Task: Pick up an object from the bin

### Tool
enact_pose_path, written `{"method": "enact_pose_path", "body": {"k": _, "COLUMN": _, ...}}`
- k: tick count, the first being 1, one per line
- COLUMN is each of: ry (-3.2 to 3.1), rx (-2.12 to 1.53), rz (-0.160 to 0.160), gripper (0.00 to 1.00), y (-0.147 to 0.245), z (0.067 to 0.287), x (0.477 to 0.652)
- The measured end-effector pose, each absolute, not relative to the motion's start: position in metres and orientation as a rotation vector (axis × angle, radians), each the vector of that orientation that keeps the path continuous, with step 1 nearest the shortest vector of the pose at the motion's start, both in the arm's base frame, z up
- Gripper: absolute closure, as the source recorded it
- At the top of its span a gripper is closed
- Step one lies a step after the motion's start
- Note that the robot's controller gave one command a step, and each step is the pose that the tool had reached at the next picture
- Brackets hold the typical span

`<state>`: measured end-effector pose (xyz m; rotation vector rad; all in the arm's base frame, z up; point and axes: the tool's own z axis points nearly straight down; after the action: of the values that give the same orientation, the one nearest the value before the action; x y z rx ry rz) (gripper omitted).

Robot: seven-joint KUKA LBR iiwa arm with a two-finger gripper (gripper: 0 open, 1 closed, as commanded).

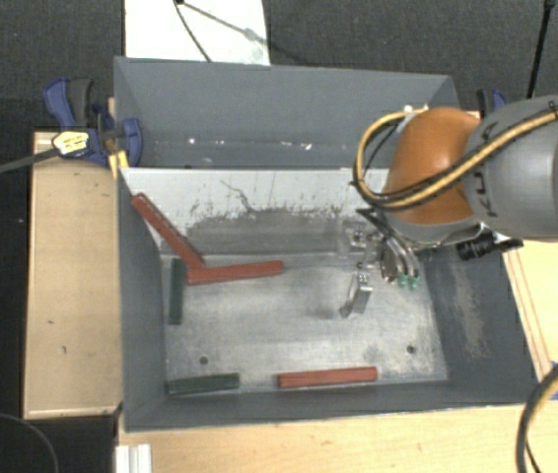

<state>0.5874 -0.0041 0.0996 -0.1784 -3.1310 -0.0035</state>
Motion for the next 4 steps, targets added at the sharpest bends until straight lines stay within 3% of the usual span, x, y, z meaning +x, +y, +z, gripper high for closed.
{"method": "enact_pose_path", "body": {"k": 1, "ry": -3.12, "rx": -0.336, "rz": -0.007, "gripper": 0.0, "y": 0.131, "z": 0.073, "x": 0.573}}
{"method": "enact_pose_path", "body": {"k": 2, "ry": -3.123, "rx": -0.343, "rz": -0.001, "gripper": 1.0, "y": 0.125, "z": 0.074, "x": 0.574}}
{"method": "enact_pose_path", "body": {"k": 3, "ry": -3.122, "rx": -0.341, "rz": 0.001, "gripper": 0.0, "y": 0.125, "z": 0.073, "x": 0.574}}
{"method": "enact_pose_path", "body": {"k": 4, "ry": -3.14, "rx": -0.186, "rz": -0.008, "gripper": 0.0, "y": 0.2, "z": 0.071, "x": 0.578}}
